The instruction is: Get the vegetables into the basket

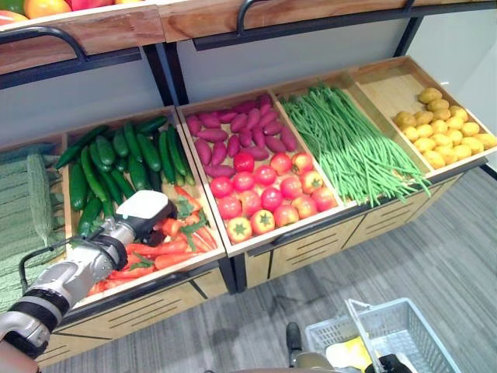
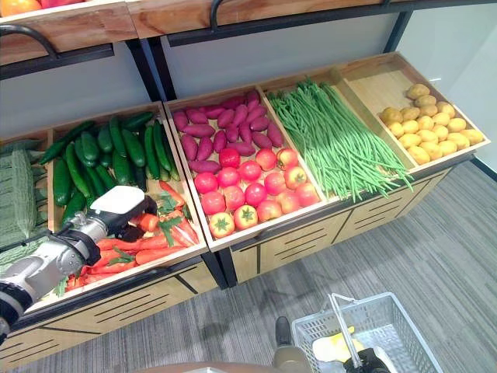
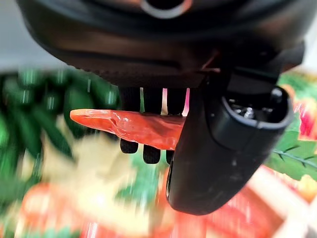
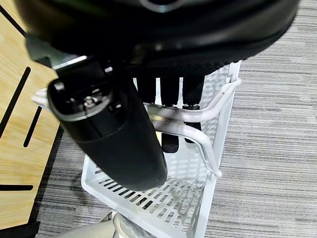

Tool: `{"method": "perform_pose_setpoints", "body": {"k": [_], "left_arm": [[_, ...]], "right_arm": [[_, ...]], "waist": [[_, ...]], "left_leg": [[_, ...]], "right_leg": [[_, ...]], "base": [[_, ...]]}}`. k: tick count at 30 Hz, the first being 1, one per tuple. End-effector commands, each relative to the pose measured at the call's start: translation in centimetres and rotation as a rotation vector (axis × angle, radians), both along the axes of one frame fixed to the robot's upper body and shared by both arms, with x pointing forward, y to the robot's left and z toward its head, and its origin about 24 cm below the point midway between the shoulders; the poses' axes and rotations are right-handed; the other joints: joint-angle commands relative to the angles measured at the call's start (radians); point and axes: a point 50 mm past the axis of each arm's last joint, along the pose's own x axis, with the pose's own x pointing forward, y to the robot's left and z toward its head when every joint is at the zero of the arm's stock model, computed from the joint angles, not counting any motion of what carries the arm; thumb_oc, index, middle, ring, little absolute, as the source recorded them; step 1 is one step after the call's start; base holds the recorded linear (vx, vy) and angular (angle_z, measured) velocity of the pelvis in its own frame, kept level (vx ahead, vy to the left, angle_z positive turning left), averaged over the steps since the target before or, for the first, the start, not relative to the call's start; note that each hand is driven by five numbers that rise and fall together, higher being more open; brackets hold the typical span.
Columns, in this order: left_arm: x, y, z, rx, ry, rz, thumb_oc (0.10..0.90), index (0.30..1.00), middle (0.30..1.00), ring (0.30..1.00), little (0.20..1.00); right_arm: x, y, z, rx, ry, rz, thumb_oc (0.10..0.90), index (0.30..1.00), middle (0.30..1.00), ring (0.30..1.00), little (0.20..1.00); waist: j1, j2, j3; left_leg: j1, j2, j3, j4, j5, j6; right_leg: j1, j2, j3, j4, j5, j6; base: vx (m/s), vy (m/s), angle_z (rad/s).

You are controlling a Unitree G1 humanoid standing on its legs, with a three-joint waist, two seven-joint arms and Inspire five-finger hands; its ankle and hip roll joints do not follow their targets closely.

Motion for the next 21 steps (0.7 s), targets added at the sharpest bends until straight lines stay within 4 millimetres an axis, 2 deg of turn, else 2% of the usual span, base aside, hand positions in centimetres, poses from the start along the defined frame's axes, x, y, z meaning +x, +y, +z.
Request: {"method": "perform_pose_setpoints", "body": {"k": [1,6,15,18,21], "left_arm": [[1.3,1.2,7.0,-0.206,-0.326,0.057,0.4,0.3,0.3,0.3,0.3],[0.0,0.6,6.9,-0.44,-0.363,0.059,0.4,0.3,0.3,0.3,0.3],[-1.1,-2.0,7.8,-0.577,-0.339,-0.08,0.4,0.3,0.3,0.3,0.3],[-1.1,-3.2,8.8,-0.592,-0.347,-0.155,0.4,0.3,0.3,0.3,0.3],[-0.9,-4.2,9.9,-0.584,-0.354,-0.222,0.4,0.3,0.3,0.3,0.3]], "right_arm": [[1.1,0.0,0.2,-0.021,-0.053,0.016,0.4,0.3,0.3,0.3,0.3],[1.2,0.3,0.1,-0.005,-0.05,0.018,0.4,0.3,0.3,0.3,0.3],[1.1,0.2,0.2,0.005,-0.052,0.006,0.4,0.3,0.3,0.3,0.3],[1.3,-0.1,0.3,0.001,-0.069,-0.017,0.4,0.3,0.3,0.3,0.3],[1.2,-0.1,0.3,0.006,-0.071,-0.026,0.4,0.3,0.3,0.3,0.3]], "waist": [[0.005,-0.042,-0.013],[0.009,-0.045,-0.013],[0.01,-0.054,-0.015],[0.006,-0.069,0.005],[-0.004,-0.08,0.019]], "left_leg": [[-0.01,-0.029,-0.023,0.001,-0.01,-0.002],[-0.002,-0.03,-0.026,0.001,-0.016,0.0],[0.021,-0.037,-0.019,0.001,-0.023,0.012],[-0.014,-0.047,-0.01,0.081,-0.058,0.029],[-0.032,-0.062,0.004,0.107,-0.076,0.044]], "right_leg": [[0.072,-0.08,-0.03,0.013,-0.04,0.084],[0.08,-0.08,-0.031,0.013,-0.047,0.079],[0.082,-0.08,-0.021,0.037,-0.064,0.077],[0.046,-0.094,0.012,0.09,-0.069,0.079],[0.008,-0.109,0.039,0.129,-0.056,0.093]], "base": [[0.0,0.0,0.0],[0.0,0.0,0.01],[0.0,0.013,0.01],[-0.06,0.074,-0.12],[-0.08,0.141,-0.17]]}}
